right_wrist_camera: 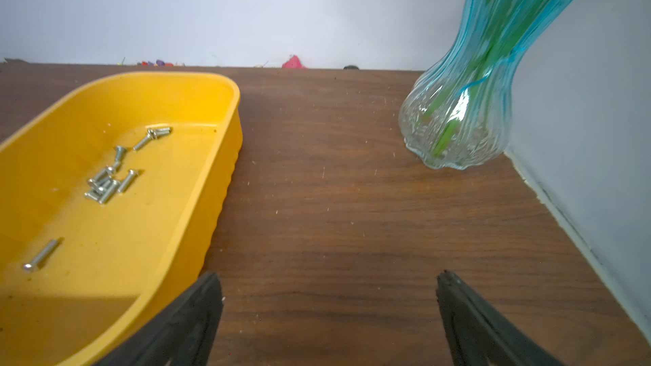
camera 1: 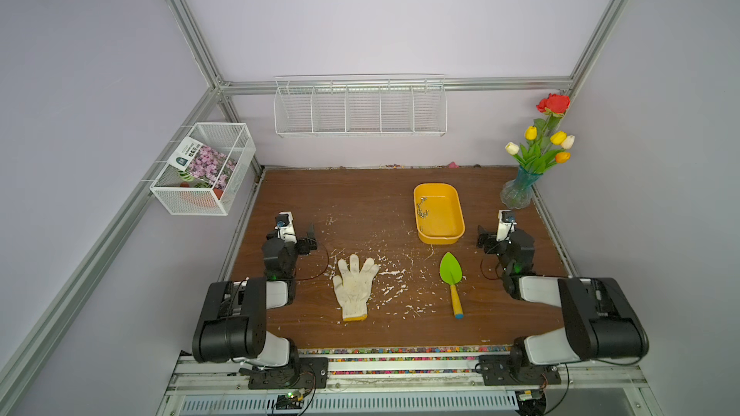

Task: Take out the screws from the storage box
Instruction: Pick up the distractor from the center of the board.

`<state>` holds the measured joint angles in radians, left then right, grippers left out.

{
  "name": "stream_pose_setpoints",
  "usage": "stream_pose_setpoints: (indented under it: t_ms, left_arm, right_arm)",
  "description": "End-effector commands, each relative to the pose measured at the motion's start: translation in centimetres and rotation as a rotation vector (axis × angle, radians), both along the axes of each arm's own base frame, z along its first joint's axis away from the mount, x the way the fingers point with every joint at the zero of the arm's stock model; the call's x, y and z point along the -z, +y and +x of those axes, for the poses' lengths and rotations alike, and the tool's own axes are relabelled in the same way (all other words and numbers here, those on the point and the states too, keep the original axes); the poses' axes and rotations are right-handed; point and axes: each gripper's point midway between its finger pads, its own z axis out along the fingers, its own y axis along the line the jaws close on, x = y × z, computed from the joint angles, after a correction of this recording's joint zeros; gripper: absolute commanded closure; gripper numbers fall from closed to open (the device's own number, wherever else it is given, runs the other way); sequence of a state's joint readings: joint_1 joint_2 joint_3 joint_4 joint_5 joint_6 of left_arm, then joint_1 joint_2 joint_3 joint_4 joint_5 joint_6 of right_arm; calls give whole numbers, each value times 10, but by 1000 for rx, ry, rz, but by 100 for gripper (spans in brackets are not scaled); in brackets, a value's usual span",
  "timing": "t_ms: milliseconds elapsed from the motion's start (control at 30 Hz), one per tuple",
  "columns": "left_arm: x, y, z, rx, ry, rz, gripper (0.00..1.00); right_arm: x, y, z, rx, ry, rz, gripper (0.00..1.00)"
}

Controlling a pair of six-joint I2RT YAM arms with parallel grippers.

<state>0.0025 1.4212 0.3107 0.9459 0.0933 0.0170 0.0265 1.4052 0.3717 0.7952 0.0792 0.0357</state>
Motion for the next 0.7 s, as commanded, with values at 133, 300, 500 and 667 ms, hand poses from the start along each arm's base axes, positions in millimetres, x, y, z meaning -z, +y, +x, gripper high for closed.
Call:
stream_pose_setpoints:
  t_ms: [133,300,500,667]
  left_arm:
    - [-49,-2,-16,-103,114,-149,1]
    - [-38,-45,-39,-27,331,-305,8]
    - [7,-108,-71,106,671,-297,10]
    - [23,-130,-83,201,842,-311,15]
  right_arm:
    - [-34,40,-23,-44,200,119,2]
    - [-36,89,-77,-138,407,77,2]
    - [-29,106,-132,-183,602,21,5]
    - [-6,107,-160,-187,723,54,11]
